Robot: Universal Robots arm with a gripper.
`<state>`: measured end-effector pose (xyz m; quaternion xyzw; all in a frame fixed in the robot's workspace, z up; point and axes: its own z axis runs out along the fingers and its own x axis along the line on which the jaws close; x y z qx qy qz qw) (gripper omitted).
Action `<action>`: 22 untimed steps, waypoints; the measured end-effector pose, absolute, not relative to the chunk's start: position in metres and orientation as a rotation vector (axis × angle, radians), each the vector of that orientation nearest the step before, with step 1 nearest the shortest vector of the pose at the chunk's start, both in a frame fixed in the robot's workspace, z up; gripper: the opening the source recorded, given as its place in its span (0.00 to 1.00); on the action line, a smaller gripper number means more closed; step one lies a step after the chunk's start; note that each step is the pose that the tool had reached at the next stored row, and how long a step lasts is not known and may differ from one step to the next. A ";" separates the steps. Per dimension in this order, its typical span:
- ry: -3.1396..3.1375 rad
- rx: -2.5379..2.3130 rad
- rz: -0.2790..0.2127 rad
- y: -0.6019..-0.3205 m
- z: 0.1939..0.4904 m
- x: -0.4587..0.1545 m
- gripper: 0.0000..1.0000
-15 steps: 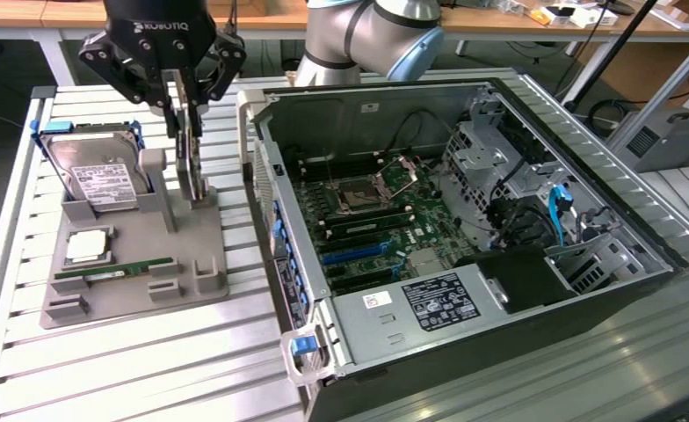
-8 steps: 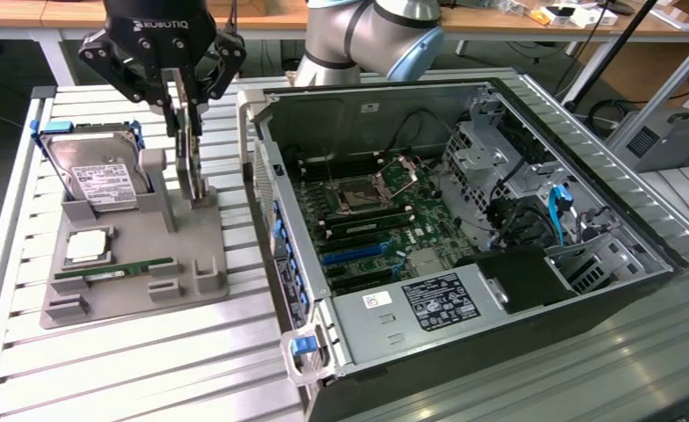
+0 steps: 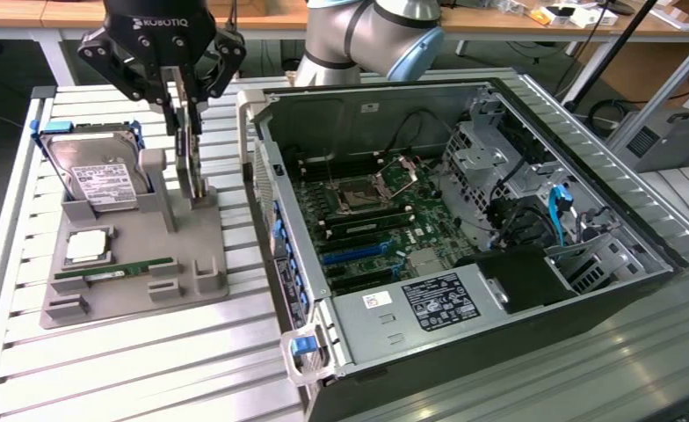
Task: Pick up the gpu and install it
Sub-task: 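Pick up the gpu and move the gpu toward the slot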
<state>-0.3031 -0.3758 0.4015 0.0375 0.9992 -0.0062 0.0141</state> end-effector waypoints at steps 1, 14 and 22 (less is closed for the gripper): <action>3.111 0.117 -0.019 -0.376 0.402 -0.303 0.27; 3.111 0.117 -0.019 -0.376 0.404 -0.303 0.27; 3.111 0.117 -0.019 -0.376 0.406 -0.303 0.27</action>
